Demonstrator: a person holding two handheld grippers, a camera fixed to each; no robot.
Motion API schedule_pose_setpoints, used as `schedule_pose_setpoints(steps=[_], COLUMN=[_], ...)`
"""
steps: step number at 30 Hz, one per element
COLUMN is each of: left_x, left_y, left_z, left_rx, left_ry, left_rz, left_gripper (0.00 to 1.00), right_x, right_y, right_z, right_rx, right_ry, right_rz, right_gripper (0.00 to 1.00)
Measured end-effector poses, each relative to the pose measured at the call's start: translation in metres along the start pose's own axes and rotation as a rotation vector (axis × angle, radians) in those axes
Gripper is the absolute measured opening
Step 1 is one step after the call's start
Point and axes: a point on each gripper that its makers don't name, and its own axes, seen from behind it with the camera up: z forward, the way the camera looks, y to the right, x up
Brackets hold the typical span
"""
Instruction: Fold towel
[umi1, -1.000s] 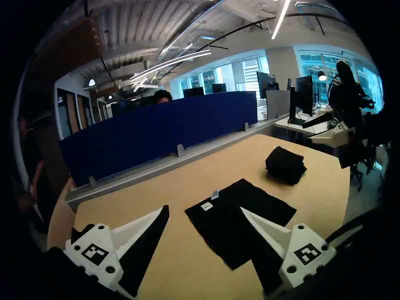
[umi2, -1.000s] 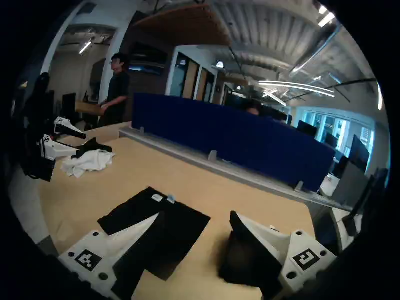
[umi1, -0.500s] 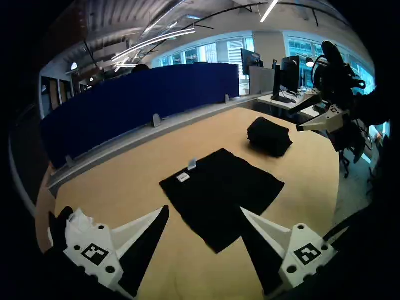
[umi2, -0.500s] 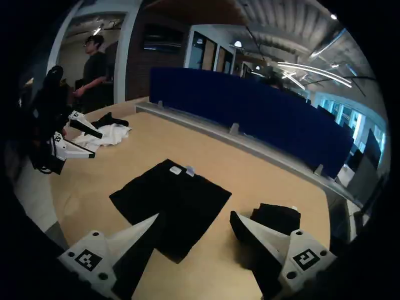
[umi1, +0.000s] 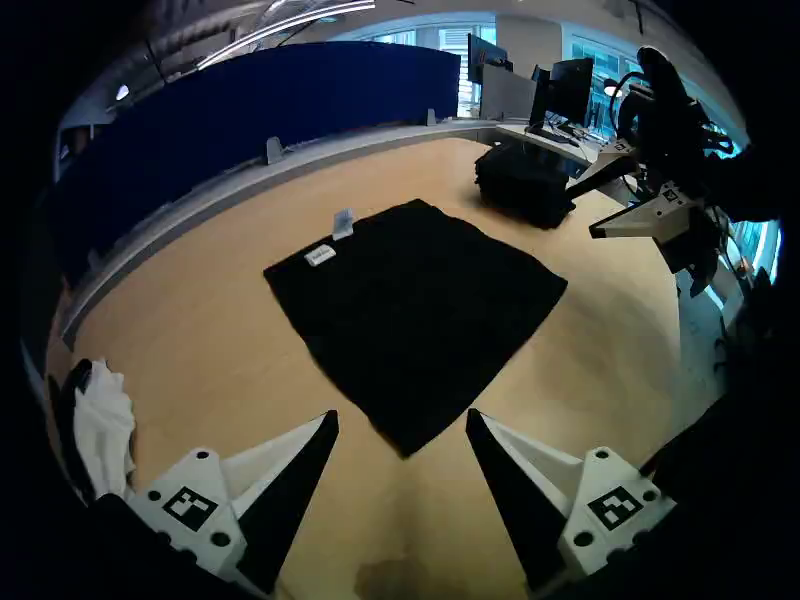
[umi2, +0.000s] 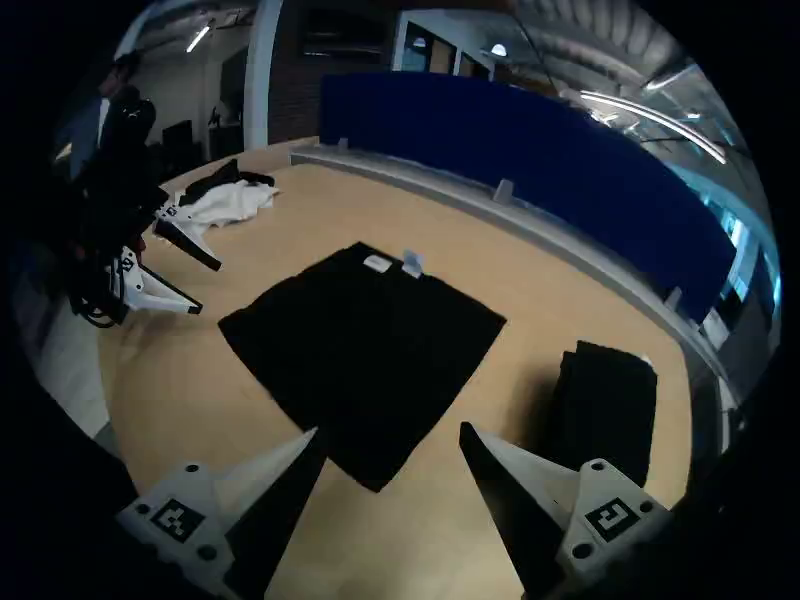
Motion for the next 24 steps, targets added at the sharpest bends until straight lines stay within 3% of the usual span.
schedule_pose_setpoints(steps=[11, 15, 24], left_x=[-0.034, -0.039, -0.037], left_y=[0.001, 0.003, 0.004], left_z=[0.03, 0.034, 0.035], left_rx=[-0.037, -0.042, -0.023], left_ry=[-0.102, -0.123, -0.132], left_rz=[-0.026, -0.025, -0.027], left_gripper=[0.94, 0.95, 0.81], right_x=[-0.05, -0.056, -0.071], right_y=[-0.011, -0.013, -0.019], right_z=[0.034, 0.039, 0.046], right_rx=[0.051, 0.056, 0.071], right_ry=[-0.092, -0.096, -0.117], right_rz=[0.062, 0.072, 0.084], right_gripper=[0.98, 0.98, 0.9])
